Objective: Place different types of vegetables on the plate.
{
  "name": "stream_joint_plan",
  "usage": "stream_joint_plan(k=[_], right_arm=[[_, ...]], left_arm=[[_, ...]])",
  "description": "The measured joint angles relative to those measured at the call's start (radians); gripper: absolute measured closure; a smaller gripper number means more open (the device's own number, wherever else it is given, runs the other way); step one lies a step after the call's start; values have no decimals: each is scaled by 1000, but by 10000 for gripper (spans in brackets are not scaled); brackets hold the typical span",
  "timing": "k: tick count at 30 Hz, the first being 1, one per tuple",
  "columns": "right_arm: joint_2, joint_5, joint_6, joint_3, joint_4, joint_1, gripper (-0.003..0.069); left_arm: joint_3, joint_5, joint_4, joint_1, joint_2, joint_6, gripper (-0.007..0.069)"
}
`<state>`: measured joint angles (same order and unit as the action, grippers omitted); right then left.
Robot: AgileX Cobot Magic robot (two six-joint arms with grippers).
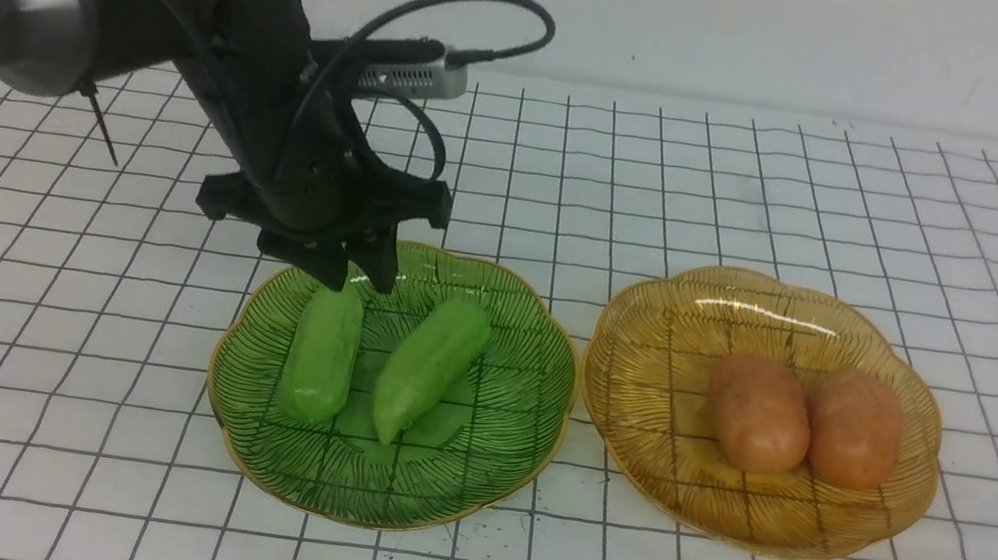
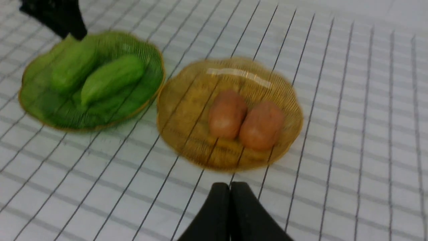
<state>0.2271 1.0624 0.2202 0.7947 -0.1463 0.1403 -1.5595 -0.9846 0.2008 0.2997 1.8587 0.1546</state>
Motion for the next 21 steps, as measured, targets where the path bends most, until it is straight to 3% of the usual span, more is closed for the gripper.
stream_joint_plan(k=[3, 4, 5, 10, 13, 21], right_arm=[[-73, -218, 0, -144, 20, 0, 673], [-76, -218, 0, -144, 20, 0, 673], [-91, -394, 0, -251, 22, 0, 673], [-92, -678, 0, -431, 22, 0, 673], [-92, -765, 0, -490, 22, 0, 673], [-92, -770, 0, -586, 22, 0, 673]], left_arm=[[-1, -7, 1, 0, -40, -23, 572], [-1, -7, 2, 0, -42, -25, 578], [-1, -13, 2, 0, -55, -37, 613], [-1, -49, 2, 0, -62, -46, 632], [-1, -74, 2, 0, -62, -47, 632], [-1, -87, -8, 0, -62, -50, 632]])
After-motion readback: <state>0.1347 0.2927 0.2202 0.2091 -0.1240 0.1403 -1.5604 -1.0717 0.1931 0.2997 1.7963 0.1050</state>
